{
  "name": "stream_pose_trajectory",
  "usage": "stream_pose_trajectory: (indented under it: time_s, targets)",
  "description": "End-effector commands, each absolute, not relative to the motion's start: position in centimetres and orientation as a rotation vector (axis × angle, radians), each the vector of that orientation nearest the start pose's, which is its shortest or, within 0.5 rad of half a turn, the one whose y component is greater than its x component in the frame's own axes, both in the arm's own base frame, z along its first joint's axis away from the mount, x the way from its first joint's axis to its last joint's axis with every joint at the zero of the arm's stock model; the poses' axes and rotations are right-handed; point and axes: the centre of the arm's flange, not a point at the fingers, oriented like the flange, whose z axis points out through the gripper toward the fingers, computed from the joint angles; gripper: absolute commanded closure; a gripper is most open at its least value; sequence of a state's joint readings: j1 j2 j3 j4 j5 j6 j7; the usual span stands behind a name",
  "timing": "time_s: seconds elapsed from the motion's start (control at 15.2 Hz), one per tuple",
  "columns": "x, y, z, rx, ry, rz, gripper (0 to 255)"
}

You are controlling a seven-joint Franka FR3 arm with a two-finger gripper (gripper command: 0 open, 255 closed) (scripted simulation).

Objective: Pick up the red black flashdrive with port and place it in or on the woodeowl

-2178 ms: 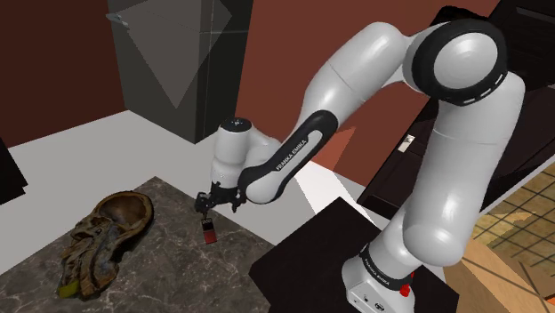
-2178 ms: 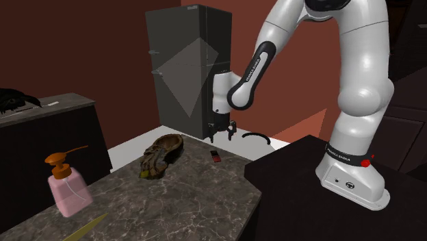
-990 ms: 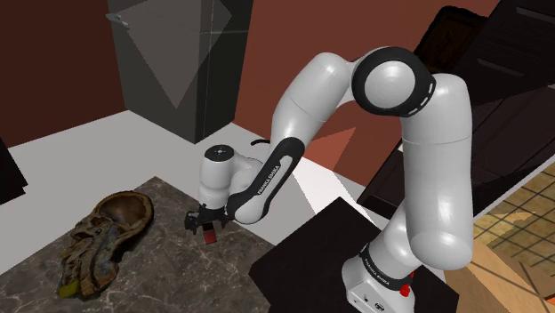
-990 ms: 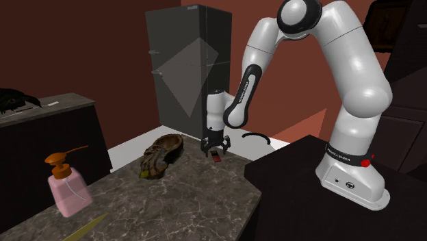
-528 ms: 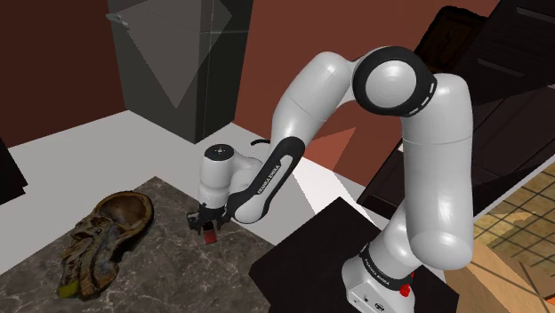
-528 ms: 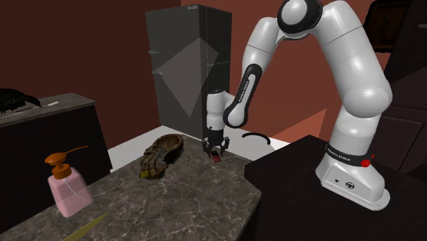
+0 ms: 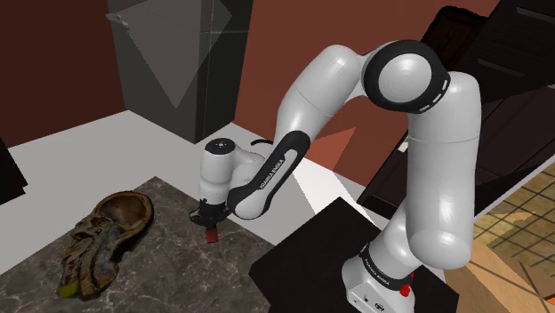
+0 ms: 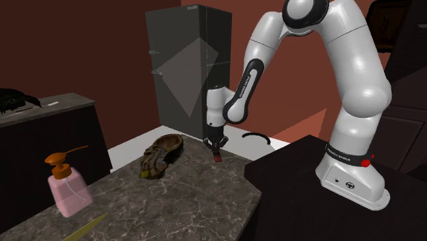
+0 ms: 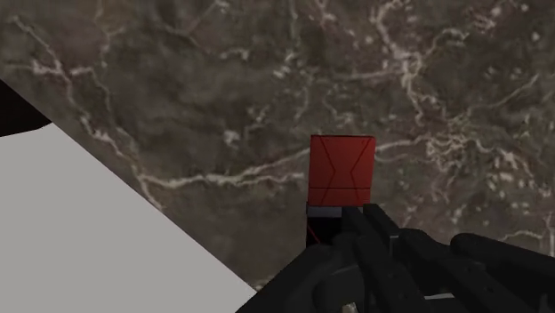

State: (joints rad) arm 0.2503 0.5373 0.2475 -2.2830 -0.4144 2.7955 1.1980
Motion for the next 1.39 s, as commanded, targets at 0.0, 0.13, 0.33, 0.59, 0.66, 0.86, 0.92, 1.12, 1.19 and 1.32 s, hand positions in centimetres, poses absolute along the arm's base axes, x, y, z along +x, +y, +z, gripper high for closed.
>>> stream_pose_trajectory:
  time_s: [0.0, 0.13, 0.33, 0.59, 0.66, 0.86, 0.92, 1.12, 1.19, 1.32]
  targets:
    - [44.2, 27.1, 13.5, -3.095, 0.537, -0.030, 255]
    - [44.3, 27.1, 13.0, -3.095, 0.537, -0.031, 0]
    - [42.6, 27.5, 14.3, -3.084, 0.673, 0.049, 0]
    - [42.5, 27.5, 12.2, -3.084, 0.673, 0.049, 0]
    - [42.5, 27.5, 11.6, -3.084, 0.673, 0.049, 0]
    - [42.5, 27.5, 10.3, -3.084, 0.673, 0.049, 0]
    - [42.5, 27.5, 10.3, -3.084, 0.673, 0.049, 0]
    - [42.5, 27.5, 10.3, -3.084, 0.673, 0.049, 0]
    - [42.5, 27.5, 10.3, -3.084, 0.673, 0.049, 0]
    - [42.5, 27.5, 10.3, -3.084, 0.673, 0.049, 0]
